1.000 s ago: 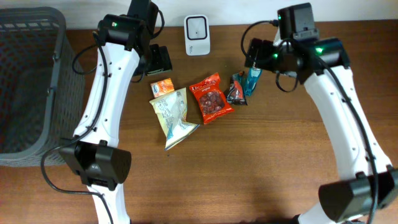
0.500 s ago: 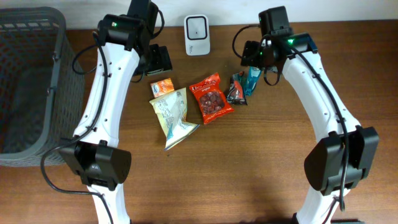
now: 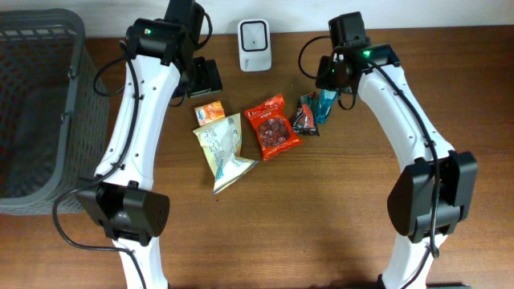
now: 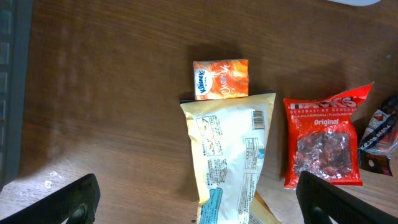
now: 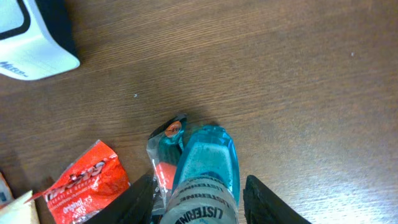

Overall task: Scan the item barcode
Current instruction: 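Raise the left arm and move the right gripper to the Listerine bottle, then close the right gripper around the blue Listerine bottle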

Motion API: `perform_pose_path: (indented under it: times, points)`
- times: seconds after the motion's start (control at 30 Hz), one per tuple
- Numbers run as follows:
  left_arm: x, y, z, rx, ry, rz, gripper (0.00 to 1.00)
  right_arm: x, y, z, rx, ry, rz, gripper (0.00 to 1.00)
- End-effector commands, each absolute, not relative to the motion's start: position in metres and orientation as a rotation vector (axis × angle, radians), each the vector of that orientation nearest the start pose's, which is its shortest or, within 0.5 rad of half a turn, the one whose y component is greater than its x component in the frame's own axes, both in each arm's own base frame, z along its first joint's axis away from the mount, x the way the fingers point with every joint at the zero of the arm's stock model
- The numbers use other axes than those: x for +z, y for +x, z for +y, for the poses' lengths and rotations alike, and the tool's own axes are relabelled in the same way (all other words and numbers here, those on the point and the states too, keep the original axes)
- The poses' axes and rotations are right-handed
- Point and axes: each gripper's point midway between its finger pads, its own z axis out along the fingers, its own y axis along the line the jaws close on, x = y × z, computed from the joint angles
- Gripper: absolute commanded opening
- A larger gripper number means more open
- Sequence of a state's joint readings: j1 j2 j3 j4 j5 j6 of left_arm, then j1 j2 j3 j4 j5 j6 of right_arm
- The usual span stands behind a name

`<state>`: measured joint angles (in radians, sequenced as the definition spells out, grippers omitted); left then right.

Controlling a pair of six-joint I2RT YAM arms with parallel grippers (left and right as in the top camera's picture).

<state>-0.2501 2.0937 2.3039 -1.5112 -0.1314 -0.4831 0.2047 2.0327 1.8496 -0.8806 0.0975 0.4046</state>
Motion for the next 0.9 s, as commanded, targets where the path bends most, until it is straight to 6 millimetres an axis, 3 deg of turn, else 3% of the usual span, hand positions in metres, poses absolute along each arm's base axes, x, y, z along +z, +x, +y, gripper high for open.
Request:
perform_pose_path:
  times: [0.0, 0.13, 0.4, 0.57, 0.73, 0.87]
  points:
    - [0.229, 0.436, -0.086, 0.024, -0.361, 2.787, 0.99, 0.155, 0.506, 0.086, 0.025, 0.150, 2.601, 0.45]
    - [0.229, 0.436, -0.086, 0.024, -0.361, 2.787, 0.99, 0.155, 0.506, 0.086, -0.011, 0.022, 2.607, 0.34]
    - [0.229, 0.436, -0.086, 0.024, -0.361, 2.787, 0.99, 0.161, 0.510, 0.087, -0.021, -0.038, 2.586, 0.25]
    - [0.229, 0.436, -0.086, 0.024, -0.361, 2.787, 0.99, 0.171, 0.512, 0.100, -0.023, -0.392, 2.541, 0.22]
    - [0.229, 0.436, -0.086, 0.024, -0.361, 2.787, 0.99, 0.167, 0.500, 0.122, 0.107, -0.798, 2.470, 0.21]
    - [0.229, 0.436, -0.086, 0.024, -0.361, 2.787, 0.99, 0.163, 0.490, 0.105, 0.186, -0.912, 2.465, 0.21]
